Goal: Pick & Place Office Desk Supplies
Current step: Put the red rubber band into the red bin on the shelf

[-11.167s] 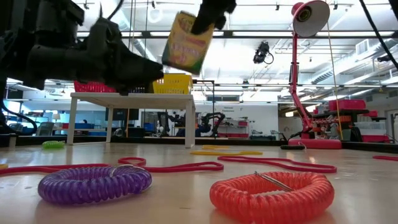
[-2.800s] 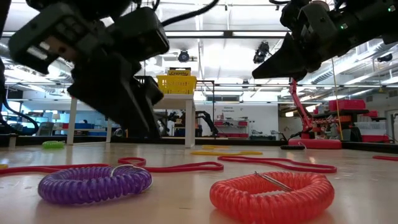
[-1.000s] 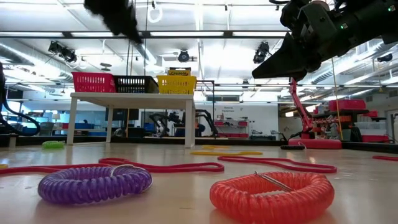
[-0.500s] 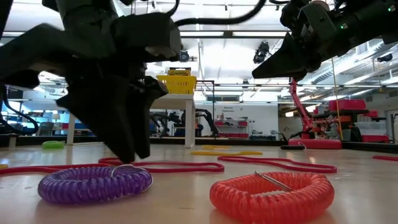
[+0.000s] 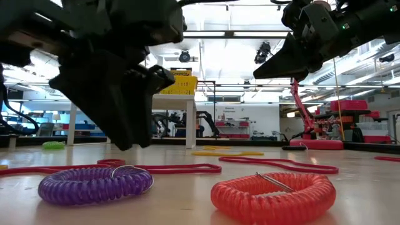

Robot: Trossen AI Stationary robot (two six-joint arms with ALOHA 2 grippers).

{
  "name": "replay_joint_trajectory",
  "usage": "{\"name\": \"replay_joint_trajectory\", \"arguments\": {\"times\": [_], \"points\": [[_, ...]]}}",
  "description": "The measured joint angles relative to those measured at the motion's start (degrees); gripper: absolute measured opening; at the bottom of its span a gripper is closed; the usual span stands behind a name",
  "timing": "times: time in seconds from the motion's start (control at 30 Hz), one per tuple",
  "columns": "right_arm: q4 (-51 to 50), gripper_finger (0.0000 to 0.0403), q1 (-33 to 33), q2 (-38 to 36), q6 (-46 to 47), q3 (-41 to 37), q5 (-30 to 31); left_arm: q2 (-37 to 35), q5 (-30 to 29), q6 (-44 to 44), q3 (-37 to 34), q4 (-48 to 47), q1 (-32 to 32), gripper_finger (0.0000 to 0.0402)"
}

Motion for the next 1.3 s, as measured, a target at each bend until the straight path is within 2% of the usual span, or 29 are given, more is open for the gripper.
{"name": "replay_joint_trajectory", "arguments": {"times": [0.2, 0.5, 0.63, 0.77, 0.83, 1.0, 1.13, 1.3], "points": [[0.0, 0.0005, 0.0, 0.0, 0.01, 0.0, 0.0, 0.88, 2.93, -0.64, -0.04, 0.0, -0.16, 0.0143], [0.02, 0.0005, 0.0, 0.0, 0.0, 0.0, -0.02, 2.78, 1.07, -1.37, -0.02, 0.09, -0.31, 0.0131], [0.02, 0.0005, 0.01, 0.0, 0.01, 0.0, 0.0, 2.82, -0.83, -1.73, -0.02, 0.14, -0.37, 0.0095], [0.02, 0.0005, 0.0, 0.0, 0.02, 0.0, -0.02, 2.82, -1.81, -0.85, -0.02, 0.05, -0.31, 0.003], [0.02, 0.0005, 0.01, 0.0, 0.01, 0.0, 0.0, 2.53, -4.77, 0.56, -0.02, -0.77, -0.42, 0.001], [0.0, 0.0005, 0.0, 0.0, 0.0, 0.0, 0.0, -0.5, -12.94, 2.34, 2.94, -9.97, 0.23, 0.0005], [0.0, 0.0005, 0.0, 0.0, 0.02, 0.0, -0.02, -4.66, -18.05, -0.11, 5.3, -18.4, 1.15, 0.0004], [0.02, 0.0005, 0.01, 0.0, 0.01, 0.0, -0.07, -13.2, -24.8, -5.03, 5.31, -26.17, 2.0, 0.0004]]}}
